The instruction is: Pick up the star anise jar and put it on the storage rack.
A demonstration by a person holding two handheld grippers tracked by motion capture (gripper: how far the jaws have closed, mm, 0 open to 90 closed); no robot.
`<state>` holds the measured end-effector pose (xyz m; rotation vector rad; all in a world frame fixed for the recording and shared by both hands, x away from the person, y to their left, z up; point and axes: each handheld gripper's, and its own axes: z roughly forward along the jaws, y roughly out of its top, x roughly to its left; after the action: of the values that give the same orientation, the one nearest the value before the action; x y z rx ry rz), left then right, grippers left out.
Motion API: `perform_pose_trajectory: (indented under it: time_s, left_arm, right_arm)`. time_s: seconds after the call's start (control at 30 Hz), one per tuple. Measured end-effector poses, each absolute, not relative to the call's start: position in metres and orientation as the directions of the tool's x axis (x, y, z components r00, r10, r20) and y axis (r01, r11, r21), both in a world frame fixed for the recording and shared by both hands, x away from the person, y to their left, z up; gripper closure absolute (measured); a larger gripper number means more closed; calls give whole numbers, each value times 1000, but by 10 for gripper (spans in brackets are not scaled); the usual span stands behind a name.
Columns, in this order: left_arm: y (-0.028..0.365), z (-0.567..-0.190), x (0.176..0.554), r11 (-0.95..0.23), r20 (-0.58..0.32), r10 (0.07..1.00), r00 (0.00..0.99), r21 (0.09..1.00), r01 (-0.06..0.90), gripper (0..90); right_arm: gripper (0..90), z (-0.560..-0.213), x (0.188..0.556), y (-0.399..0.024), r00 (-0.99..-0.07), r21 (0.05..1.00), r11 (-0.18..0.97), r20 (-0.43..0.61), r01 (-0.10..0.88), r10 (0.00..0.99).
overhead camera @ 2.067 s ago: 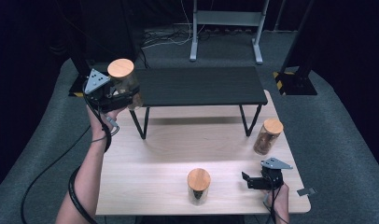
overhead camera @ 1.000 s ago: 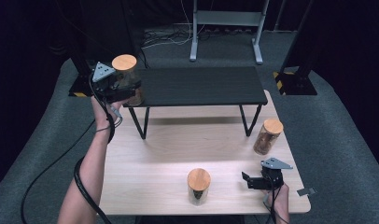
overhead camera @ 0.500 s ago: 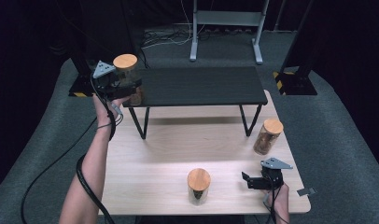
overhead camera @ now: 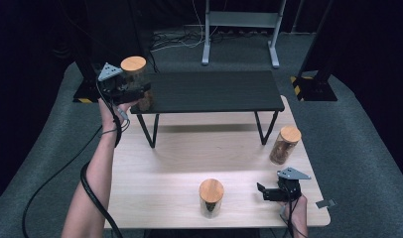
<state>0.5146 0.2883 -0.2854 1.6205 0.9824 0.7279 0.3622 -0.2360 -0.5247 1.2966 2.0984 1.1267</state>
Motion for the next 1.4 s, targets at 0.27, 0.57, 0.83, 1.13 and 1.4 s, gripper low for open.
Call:
perform_pose_trajectory:
  time_s: [0.27, 0.57, 0.83, 1.13, 1.4]
  left_arm:
    - [289, -285, 515, -109, -20, 878, 478, 965, 240, 245]
    - [288, -283, 515, -120, -17, 879, 477, 960, 254, 245]
    - [288, -282, 515, -124, -15, 880, 475, 958, 260, 245]
    - [288, -281, 515, -127, -14, 881, 474, 956, 264, 245]
    - [287, -280, 515, -128, -15, 883, 470, 954, 271, 244]
  right_arm:
    - [5, -525, 362, -236, -472, 813, 235, 56, 534, 880]
    - [5, -525, 362, -236, -474, 812, 237, 55, 533, 879]
    - [5, -525, 362, -236, -472, 813, 235, 55, 532, 880]
    - [6, -525, 362, -236, -473, 813, 236, 54, 533, 880]
    - [5, -525, 362, -236, -473, 813, 237, 53, 532, 880]
